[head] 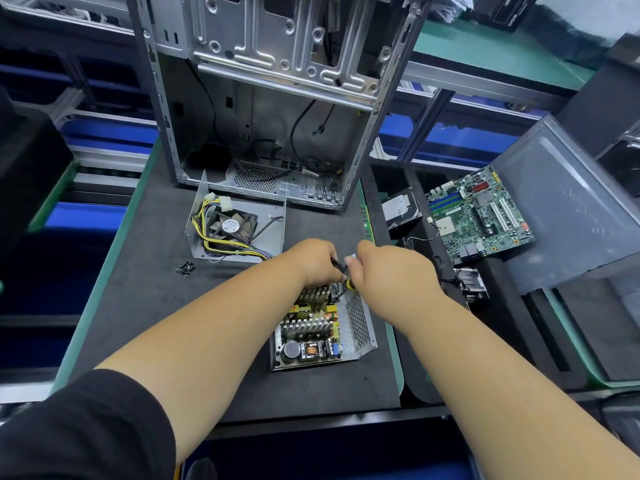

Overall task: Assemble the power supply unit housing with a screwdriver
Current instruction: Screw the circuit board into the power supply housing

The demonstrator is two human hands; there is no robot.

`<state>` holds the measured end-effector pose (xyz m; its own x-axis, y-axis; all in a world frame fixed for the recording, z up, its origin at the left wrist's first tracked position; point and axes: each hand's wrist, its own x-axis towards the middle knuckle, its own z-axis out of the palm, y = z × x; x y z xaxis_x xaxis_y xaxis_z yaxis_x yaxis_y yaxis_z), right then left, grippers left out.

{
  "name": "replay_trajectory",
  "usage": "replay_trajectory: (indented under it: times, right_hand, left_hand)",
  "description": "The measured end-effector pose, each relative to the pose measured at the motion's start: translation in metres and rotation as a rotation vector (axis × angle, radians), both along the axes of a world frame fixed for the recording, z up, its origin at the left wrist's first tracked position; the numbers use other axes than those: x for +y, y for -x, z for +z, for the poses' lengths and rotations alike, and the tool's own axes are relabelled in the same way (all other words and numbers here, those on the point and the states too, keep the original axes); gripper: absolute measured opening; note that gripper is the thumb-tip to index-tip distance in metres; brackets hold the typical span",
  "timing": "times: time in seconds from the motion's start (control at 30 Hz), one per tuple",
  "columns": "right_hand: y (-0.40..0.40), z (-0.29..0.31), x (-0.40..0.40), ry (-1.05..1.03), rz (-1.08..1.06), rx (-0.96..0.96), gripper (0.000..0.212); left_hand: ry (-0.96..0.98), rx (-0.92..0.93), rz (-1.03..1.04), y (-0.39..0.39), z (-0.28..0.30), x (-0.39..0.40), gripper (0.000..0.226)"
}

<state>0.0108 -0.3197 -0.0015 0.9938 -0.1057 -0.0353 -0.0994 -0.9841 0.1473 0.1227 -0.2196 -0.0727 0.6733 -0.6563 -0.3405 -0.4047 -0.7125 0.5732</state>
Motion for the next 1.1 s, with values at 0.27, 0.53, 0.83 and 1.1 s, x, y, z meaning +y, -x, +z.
replay_trajectory:
  times: [0.27,0.53,0.83,1.1]
  right_hand:
    - [0.002,0.013,-0.001,-0.193,0.106,0.015,0.021]
    - [-0.003,0.001,-0.001,-0.019,-0.046,-0.003,0.024]
    - [0.0,0.008,0.001,-0.142,0.139,-0.026,0.02]
    - [0.002,0.0,0.0,-0.048,0.03,-0.031,0.021]
  left_hand:
    - [0.017,0.013,0.016,0.0,-0.001,0.0,0.025]
    - [0.0,0.001,0.012,0.0,-0.001,-0.001,0.028]
    - [0.016,0.022,-0.014,-0.001,0.0,0.0,0.024]
    - [0.016,0.021,-0.002,0.0,0.0,0.001,0.019]
